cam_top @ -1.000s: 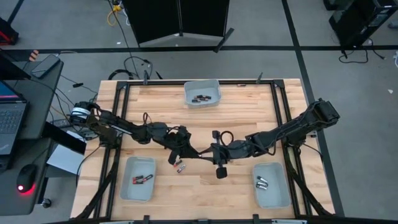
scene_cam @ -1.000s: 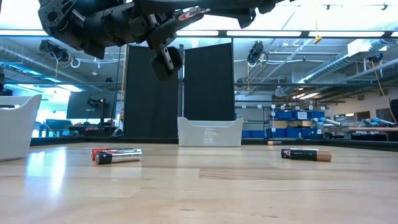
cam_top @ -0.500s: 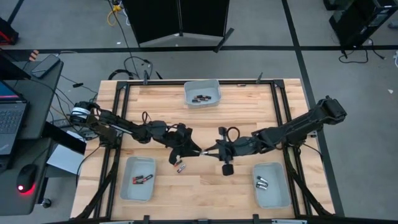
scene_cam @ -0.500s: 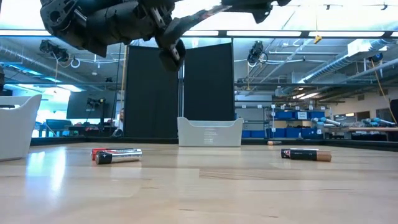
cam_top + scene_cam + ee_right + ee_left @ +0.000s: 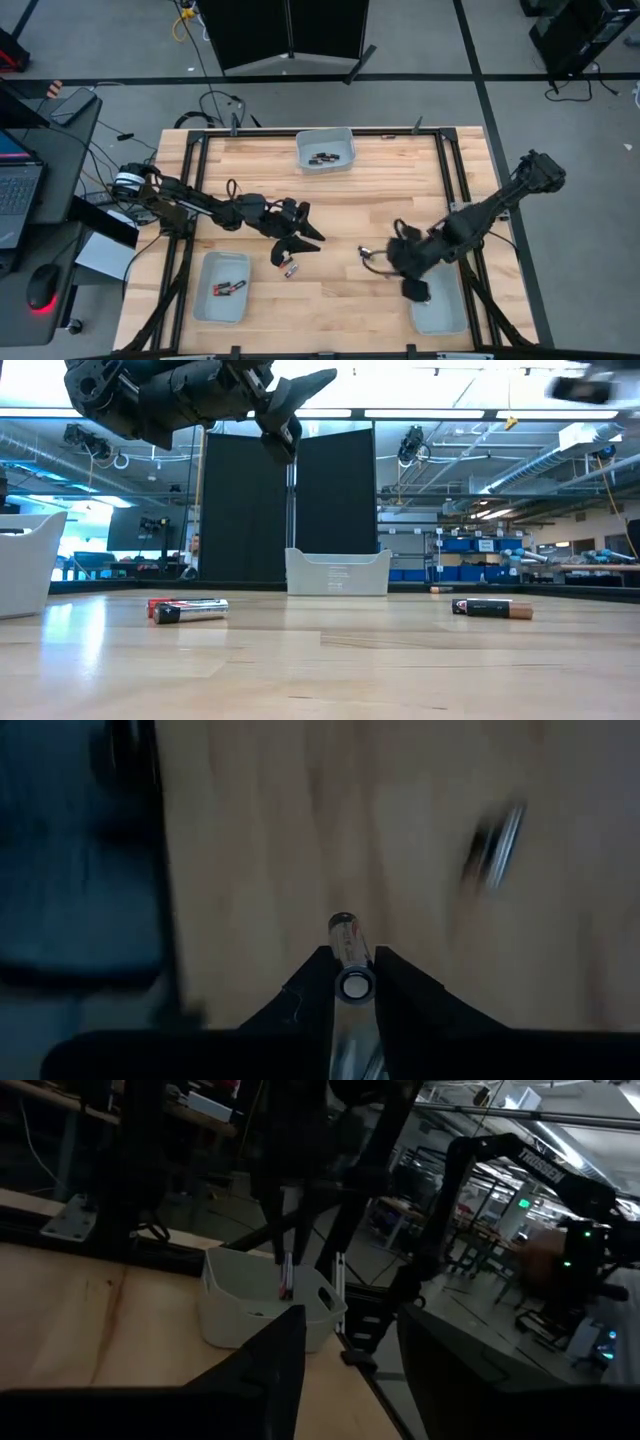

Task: Sort batteries
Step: Put the silver battery into the bottom right gray bin, then put the copper battery into the top gray bin

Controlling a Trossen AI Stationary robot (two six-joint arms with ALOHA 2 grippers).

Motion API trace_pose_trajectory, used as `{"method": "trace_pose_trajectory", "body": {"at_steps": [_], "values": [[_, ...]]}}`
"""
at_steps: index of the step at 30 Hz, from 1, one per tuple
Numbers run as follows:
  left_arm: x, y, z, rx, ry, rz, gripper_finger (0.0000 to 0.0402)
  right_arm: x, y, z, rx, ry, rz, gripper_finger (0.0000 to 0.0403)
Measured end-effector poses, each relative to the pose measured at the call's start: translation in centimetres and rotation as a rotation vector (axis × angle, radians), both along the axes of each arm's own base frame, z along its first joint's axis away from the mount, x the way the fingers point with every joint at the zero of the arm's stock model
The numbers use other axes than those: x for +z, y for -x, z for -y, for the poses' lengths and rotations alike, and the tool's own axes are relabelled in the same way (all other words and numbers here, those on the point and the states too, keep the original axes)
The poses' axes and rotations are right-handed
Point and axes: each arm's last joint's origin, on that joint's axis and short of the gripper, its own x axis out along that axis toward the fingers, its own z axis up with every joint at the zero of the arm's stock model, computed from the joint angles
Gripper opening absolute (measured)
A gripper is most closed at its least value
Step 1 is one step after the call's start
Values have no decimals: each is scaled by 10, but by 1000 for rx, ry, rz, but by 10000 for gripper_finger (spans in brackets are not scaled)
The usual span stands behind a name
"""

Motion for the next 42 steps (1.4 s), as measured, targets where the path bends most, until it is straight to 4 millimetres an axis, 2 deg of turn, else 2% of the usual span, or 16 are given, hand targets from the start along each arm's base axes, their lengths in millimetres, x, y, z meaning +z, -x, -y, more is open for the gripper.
{"method": "trace_pose_trajectory", "body": {"at_steps": [5, 9, 16, 24, 32, 37, 42], "values": [[0, 0, 1, -24, -9, 4, 168, -18, 29, -8, -110, -74, -329, 63], [1, 1, 1, -25, -22, 19, 168, -41, 42, -11, -133, -93, -464, 63], [1, 1, 1, -34, -23, 18, 168, -82, 53, -6, -135, -122, -559, 63], [1, 1, 1, -34, -22, 25, 168, -112, 64, 2, -160, -119, -611, 64], [4, 1, 1, -32, -24, 54, 168, -116, 63, 3, -151, -105, -553, 79], [4, 1, 1, -29, -42, 69, 168, -113, 61, 4, -175, -58, -524, 127], [4, 1, 0, 4, -92, 92, 168, -96, 53, 5, -194, -12, -481, 172]]}}
